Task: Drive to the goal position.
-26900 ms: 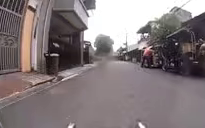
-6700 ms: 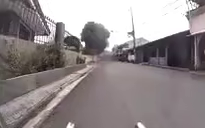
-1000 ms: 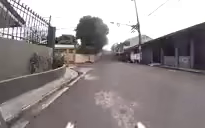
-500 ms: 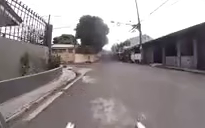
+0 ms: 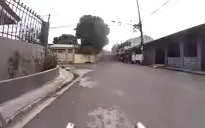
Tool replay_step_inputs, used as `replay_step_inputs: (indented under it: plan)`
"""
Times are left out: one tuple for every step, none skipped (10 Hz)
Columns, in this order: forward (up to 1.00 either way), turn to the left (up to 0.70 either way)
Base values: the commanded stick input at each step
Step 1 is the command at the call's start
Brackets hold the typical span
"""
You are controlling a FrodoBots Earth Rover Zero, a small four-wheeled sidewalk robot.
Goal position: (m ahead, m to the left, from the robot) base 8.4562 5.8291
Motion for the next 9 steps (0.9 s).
replay_step_inputs:
  plan:
    - [0.7, 0.05]
    - [0.7, 0.09]
    - [0.7, 0.14]
    - [0.7, 0.13]
    - [0.7, 0.02]
    - [0.7, 0.0]
    - [0.7, 0.0]
    - [0.7, 0.0]
    - [0.7, 0.0]
